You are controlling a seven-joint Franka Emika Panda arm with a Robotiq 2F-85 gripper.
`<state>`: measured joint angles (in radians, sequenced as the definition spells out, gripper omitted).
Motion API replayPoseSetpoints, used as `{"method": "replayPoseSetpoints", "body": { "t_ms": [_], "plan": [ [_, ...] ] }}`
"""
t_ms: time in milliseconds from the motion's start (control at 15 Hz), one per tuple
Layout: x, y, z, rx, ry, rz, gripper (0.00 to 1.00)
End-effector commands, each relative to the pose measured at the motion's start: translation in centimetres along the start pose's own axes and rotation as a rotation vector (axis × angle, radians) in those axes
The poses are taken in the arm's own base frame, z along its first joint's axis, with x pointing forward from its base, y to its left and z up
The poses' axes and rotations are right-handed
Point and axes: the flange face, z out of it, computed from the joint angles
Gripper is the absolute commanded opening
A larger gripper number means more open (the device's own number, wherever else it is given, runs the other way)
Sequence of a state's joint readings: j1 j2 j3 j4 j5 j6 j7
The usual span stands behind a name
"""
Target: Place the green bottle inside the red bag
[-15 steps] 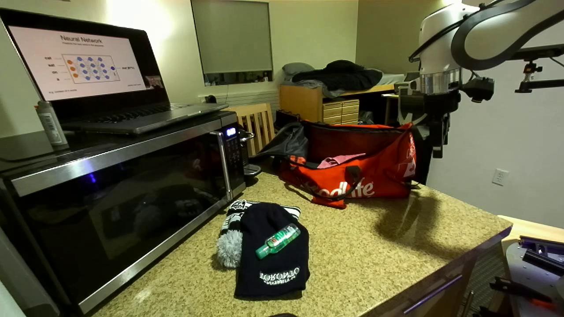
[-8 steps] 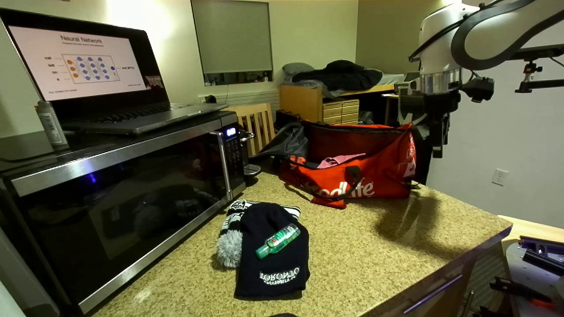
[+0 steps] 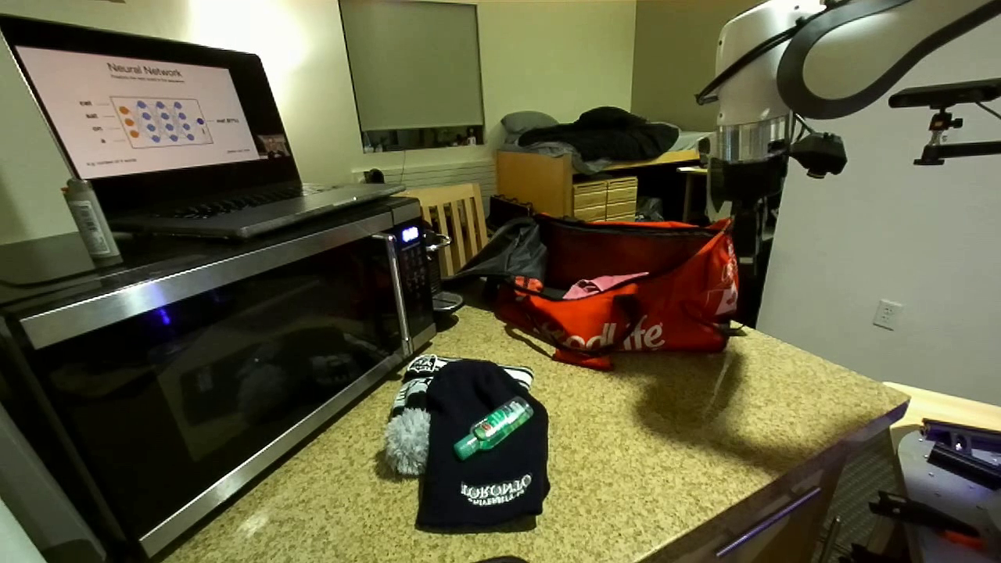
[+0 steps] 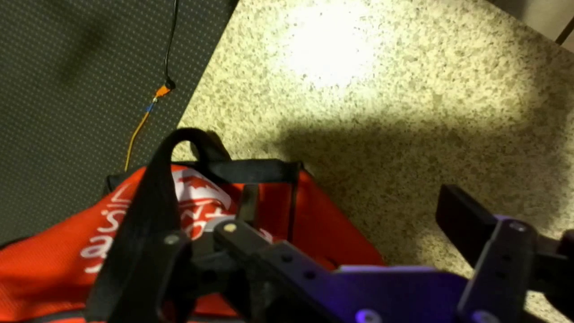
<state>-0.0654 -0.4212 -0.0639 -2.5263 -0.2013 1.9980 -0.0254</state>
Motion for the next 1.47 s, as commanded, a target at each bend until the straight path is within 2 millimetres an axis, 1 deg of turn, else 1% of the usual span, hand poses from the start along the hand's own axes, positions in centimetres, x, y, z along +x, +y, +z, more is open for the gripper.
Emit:
{"method": "replayPoseSetpoints", "body": {
  "t_ms": [0,267,600,933,1133,1400],
  "plan": [
    [3.7,-2.8,-0.5,0.015,0.016,-0.079,1.0],
    [7.0,-5.5,-1.1,0.016,0.026,-0.132,1.0],
    [10.6,-8.4,-1.5,0.029,0.025,-0.161,1.0],
    [14.0,-11.1,-1.4,0.041,0.02,-0.193,1.0],
    [15.5,-12.8,-1.2,0.056,0.019,-0.217,1.0],
    [16.6,-15.5,-1.5,0.097,0.027,-0.272,1.0]
  ]
}}
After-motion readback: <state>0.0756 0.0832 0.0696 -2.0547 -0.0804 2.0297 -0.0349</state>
